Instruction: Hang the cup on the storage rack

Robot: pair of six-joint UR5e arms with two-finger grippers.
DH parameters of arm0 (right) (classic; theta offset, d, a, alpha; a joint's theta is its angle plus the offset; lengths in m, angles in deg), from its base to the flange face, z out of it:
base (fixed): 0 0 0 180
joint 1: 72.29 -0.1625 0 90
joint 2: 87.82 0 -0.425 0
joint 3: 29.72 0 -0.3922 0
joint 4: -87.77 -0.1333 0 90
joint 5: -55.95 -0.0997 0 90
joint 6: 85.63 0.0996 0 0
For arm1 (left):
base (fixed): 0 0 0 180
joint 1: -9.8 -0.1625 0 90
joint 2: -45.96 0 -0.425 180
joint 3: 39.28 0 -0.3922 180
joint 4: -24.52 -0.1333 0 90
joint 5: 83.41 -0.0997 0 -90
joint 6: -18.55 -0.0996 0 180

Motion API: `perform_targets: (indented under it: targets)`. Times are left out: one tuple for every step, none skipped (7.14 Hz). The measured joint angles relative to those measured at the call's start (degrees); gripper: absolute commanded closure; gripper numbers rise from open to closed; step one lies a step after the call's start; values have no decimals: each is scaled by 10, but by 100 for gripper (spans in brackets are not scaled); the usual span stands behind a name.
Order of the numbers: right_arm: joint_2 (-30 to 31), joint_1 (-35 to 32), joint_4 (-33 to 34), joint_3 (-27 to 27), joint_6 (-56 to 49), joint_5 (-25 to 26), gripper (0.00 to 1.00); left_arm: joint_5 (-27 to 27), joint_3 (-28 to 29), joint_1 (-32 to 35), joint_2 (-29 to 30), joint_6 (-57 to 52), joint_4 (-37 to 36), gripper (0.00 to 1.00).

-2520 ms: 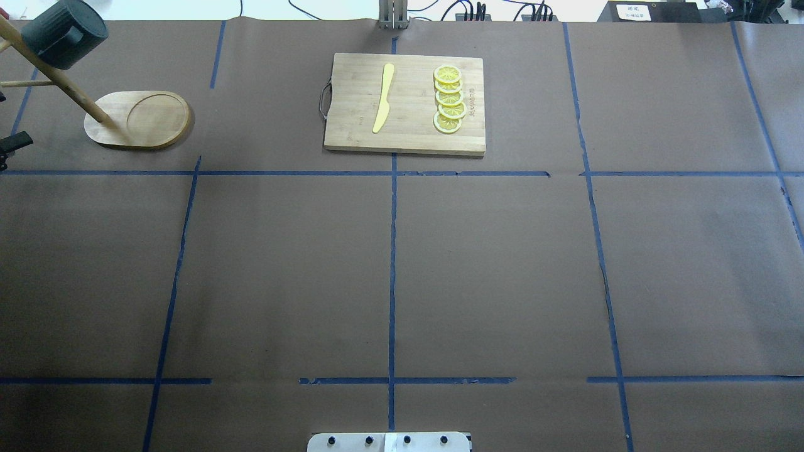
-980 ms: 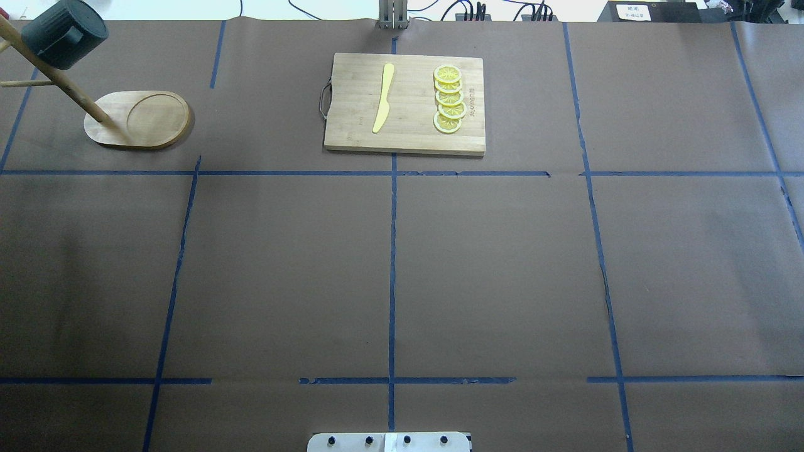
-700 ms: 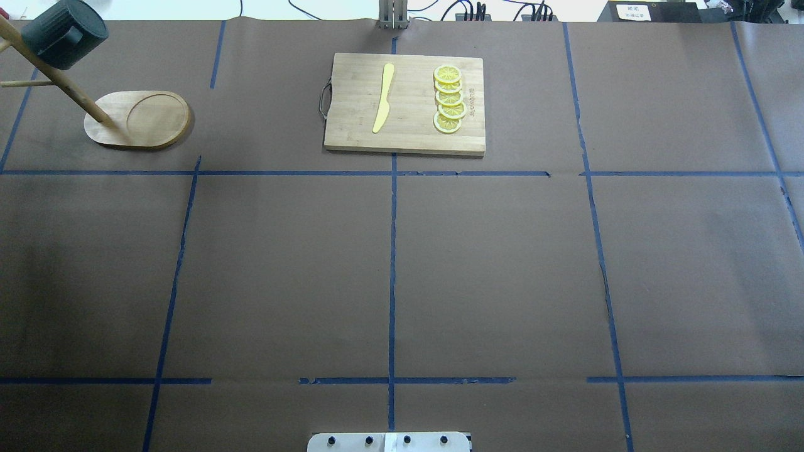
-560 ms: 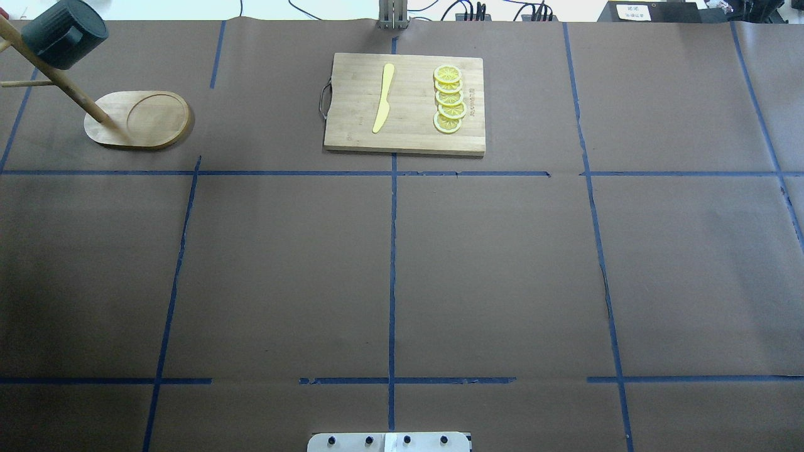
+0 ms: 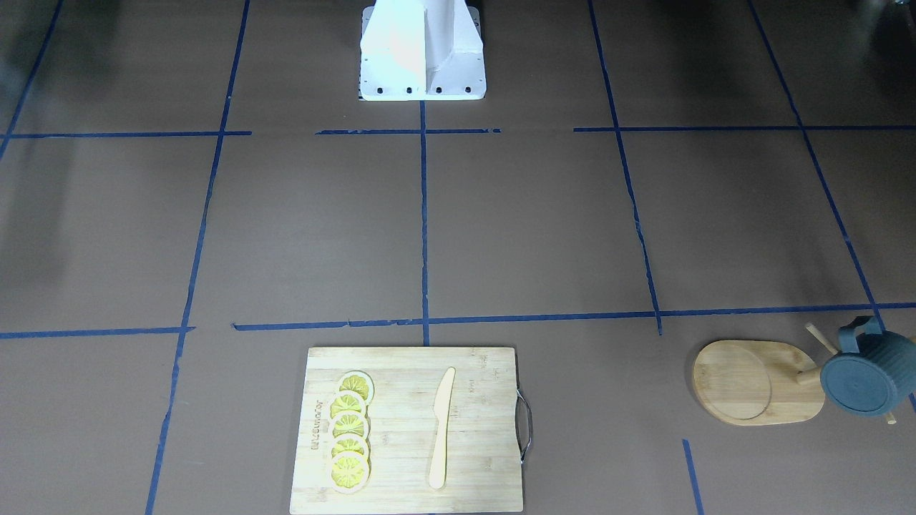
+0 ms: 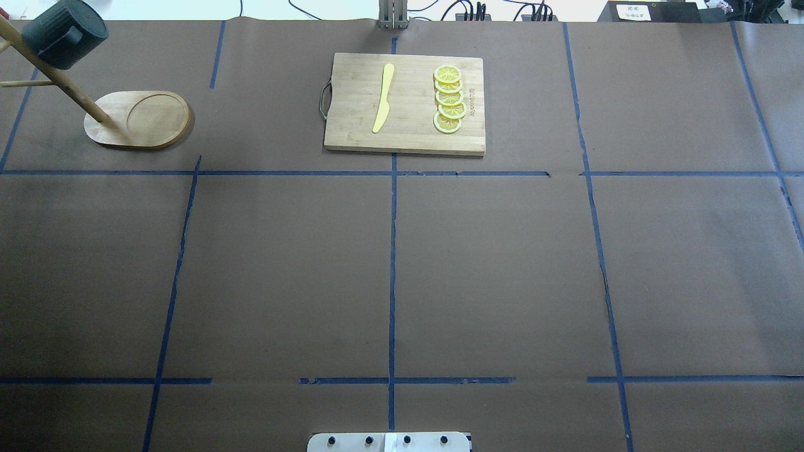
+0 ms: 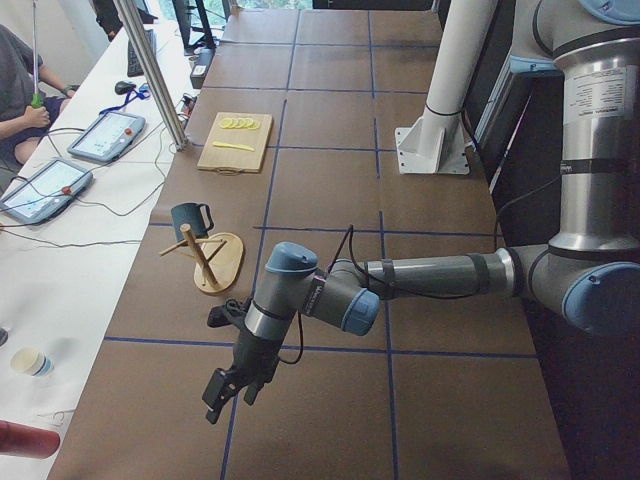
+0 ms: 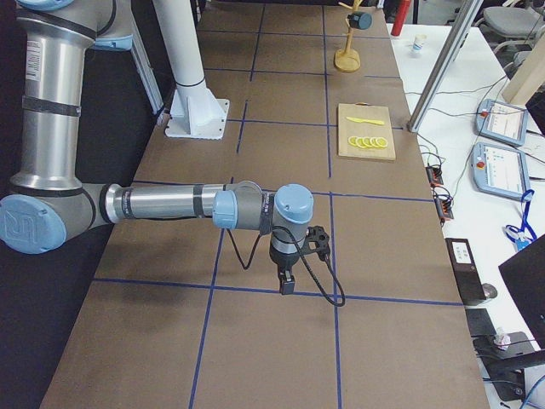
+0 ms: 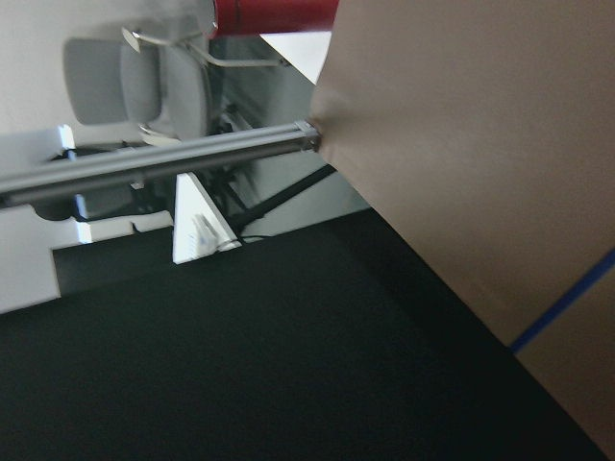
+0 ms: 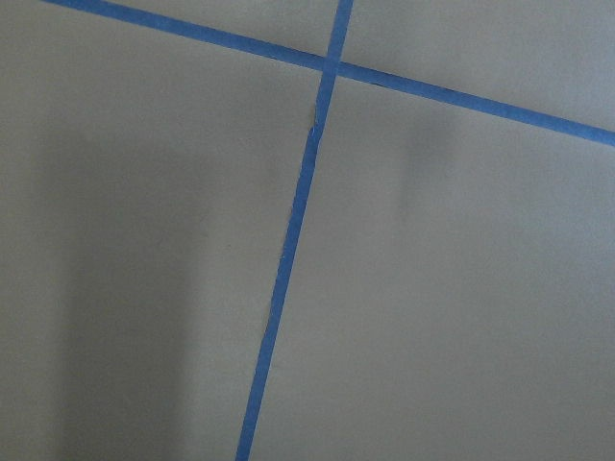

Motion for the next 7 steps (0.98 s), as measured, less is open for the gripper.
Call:
perform_targets:
  targets:
    - [0,0,0,0,0,0,0,117,2,9,-1,125,-44,0]
    - [0,0,1,1,0,0,0,224,0,13,-1,216,-83,0]
    - [0,0,1,1,1,0,0,291,-12,14,2,253,-142,0]
    - [1,0,1,2,1,-1,0,320,-33,11,2,263,-187,0]
    - [1,0,1,3,1,-1,0,331,-51,6,-1,260,-208,0]
    - [1,0,1,4,1,-1,0,335,-62,1,-7,233,-220,0]
    - [1,0,1,5,2,-2,0,336,-70,-2,-11,196,-235,0]
